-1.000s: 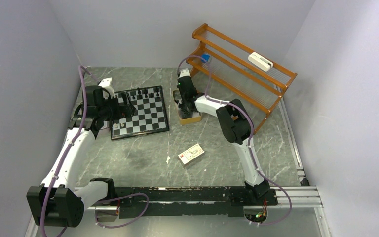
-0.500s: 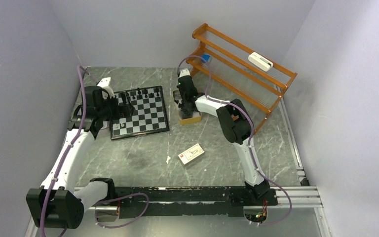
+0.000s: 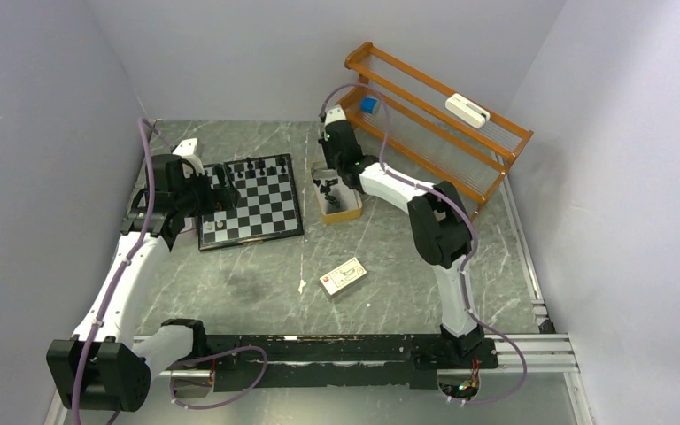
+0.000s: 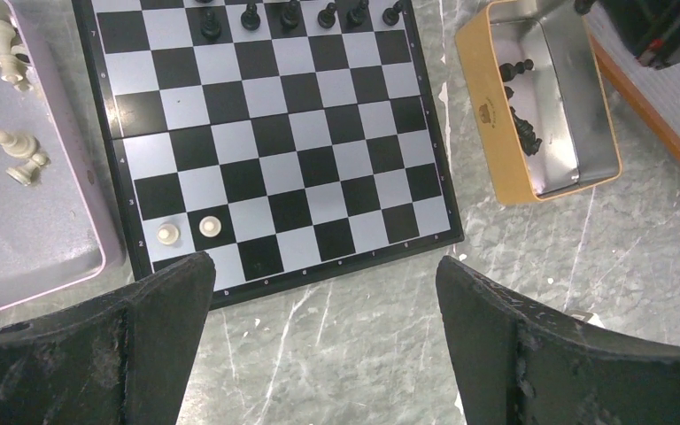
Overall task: Set up the chess pieces on the board
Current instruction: Pick up the chess piece from the storage box, then place the chess piece on the chessboard.
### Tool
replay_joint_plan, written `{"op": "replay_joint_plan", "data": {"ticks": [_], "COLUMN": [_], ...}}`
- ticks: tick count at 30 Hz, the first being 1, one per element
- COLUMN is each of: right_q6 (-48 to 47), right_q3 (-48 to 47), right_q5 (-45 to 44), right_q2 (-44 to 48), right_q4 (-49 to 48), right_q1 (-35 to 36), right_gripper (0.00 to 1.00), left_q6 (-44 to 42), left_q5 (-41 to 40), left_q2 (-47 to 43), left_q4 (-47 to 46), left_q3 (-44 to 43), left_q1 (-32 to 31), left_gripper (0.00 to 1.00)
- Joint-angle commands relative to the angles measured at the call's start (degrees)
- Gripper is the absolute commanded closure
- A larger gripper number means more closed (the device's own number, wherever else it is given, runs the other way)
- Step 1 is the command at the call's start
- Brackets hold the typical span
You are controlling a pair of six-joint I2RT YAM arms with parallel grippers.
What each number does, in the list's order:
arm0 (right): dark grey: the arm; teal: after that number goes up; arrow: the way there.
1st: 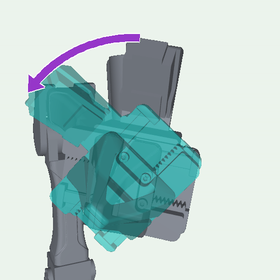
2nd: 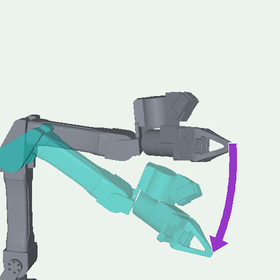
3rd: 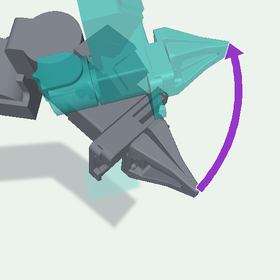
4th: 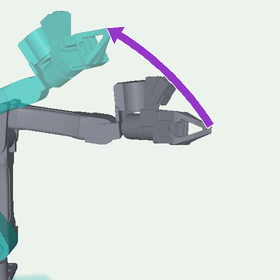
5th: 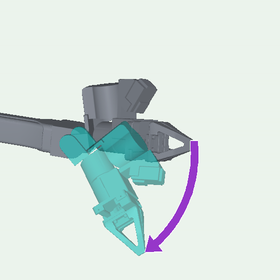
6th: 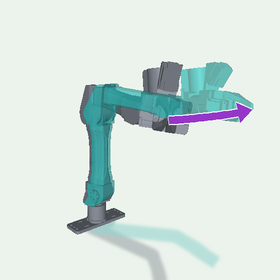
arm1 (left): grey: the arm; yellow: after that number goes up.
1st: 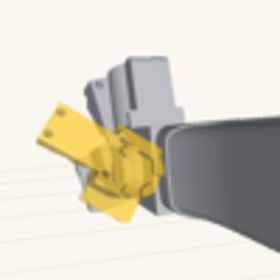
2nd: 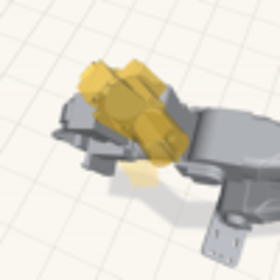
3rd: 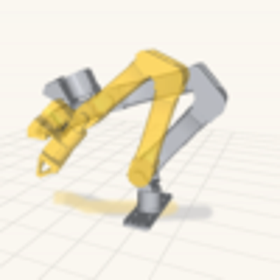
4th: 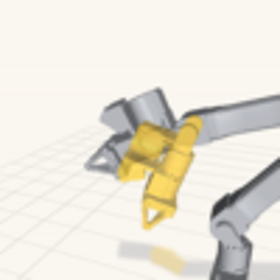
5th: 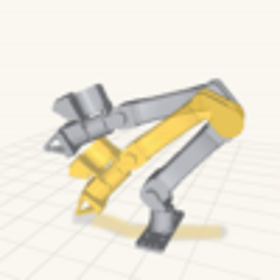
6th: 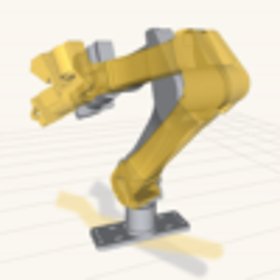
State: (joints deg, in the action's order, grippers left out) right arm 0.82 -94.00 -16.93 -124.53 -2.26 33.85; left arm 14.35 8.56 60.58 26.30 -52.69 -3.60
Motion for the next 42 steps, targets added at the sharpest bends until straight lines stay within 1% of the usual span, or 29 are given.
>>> {"op": "replay_joint_plan", "data": {"ticks": [1, 7, 12, 21, 24, 32, 38, 42], "right_q6": [0.6, 3.0, 3.5, 1.4, 1.2, -1.1, -3.0, -2.8], "right_q3": [0.8, 2.1, 1.8, -3.7, -5.7, -9.3, -8.3, -8.1], "right_q5": [3.3, 8.1, 8.8, 6.5, 7.2, 5.2, 4.3, 3.7], "right_q2": [5.0, 8.2, 8.2, 0.0, -3.0, -8.7, -10.3, -10.1], "right_q4": [1.4, 1.6, 0.5, -0.6, -1.1, -1.7, -2.9, -2.8], "right_q1": [1.3, 4.0, 7.5, 13.6, 14.7, 16.3, 16.7, 16.7], "right_gripper": [0.96, 0.96, 0.95, 0.94, 0.94, 0.93, 0.9, 0.82], "left_q6": [-0.7, -0.5, -0.4, -0.5, -0.5, -0.3, -0.3, -0.4], "left_q5": [-1.3, -2.7, -3.4, -2.9, -3.0, -3.8, -3.4, -3.6], "left_q2": [-0.8, -1.5, -1.8, -2.4, -2.2, -2.7, -1.9, -1.8], "left_q4": [-0.8, -0.6, -0.5, -0.9, -0.7, -0.7, -0.6, -0.6], "left_q3": [0.2, 0.2, 0.2, 0.3, 0.2, 0.3, 0.2, 0.2], "left_q1": [-0.4, -0.4, -0.4, -0.4, -0.4, -0.4, -0.4, -0.4], "left_gripper": [0.0, 0.0, 0.0, 0.0, 0.0, 0.0, 0.0, 0.0]}}
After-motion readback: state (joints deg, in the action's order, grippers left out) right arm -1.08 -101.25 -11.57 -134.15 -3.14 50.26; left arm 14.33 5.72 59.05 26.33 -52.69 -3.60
